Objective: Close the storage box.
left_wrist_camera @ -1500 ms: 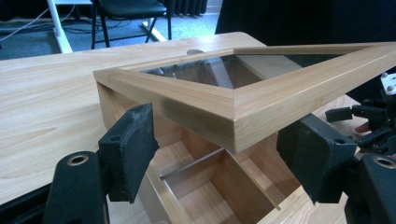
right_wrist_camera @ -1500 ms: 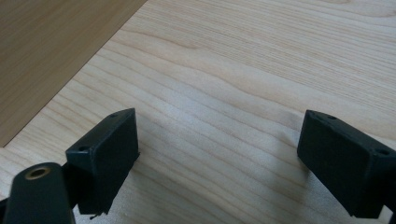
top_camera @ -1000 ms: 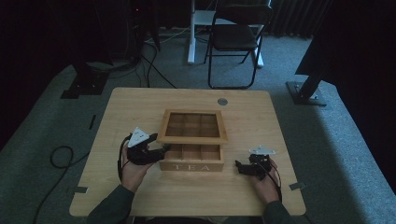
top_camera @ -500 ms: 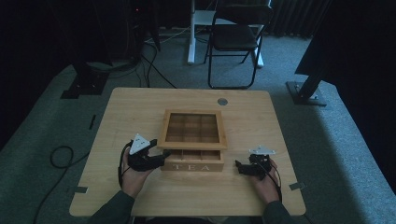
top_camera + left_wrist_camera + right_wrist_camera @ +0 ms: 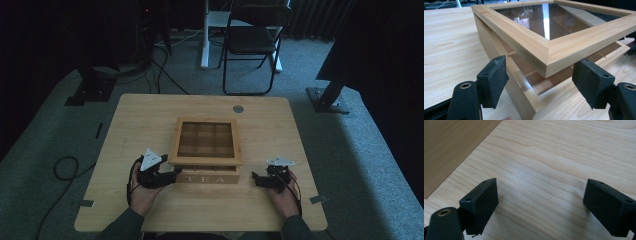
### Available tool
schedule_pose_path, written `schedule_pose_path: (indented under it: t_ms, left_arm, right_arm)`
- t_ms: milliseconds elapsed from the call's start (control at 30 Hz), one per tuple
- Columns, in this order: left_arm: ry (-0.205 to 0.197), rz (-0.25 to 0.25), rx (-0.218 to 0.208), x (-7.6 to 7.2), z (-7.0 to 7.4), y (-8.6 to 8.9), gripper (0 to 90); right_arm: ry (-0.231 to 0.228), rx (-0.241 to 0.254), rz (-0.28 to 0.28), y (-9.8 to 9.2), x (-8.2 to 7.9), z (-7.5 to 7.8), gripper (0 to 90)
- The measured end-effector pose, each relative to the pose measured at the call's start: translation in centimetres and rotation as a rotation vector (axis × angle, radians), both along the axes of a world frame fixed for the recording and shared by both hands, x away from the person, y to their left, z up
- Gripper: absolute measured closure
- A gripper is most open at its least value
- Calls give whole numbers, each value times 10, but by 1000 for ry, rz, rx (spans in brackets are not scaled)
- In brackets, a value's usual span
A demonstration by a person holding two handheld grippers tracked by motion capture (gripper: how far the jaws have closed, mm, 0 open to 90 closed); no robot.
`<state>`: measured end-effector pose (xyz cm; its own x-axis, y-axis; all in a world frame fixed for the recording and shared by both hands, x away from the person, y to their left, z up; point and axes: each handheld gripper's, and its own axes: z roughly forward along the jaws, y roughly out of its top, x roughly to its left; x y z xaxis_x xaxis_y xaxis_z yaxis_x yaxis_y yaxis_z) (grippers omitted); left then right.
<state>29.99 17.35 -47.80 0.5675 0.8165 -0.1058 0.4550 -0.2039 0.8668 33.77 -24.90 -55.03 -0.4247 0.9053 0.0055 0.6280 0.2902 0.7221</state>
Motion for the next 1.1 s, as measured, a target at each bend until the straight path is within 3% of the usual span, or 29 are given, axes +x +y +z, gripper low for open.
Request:
schedule_pose_path:
  t_ms: [867, 933, 1000, 1100]
  left_arm:
    - [33, -11, 56, -7, -10, 2, 312]
    - [31, -18, 37, -8, -10, 3, 310]
    - [20, -10, -15, -8, -6, 8, 311]
    - [21, 18, -34, -7, -5, 17, 311]
  right_arm:
    - [0, 0, 0, 0, 0, 0, 122]
    - [0, 1, 0, 0, 0, 0, 122]
    - [0, 0, 0, 0, 0, 0, 122]
    - [-1, 0, 3, 0, 0, 0, 122]
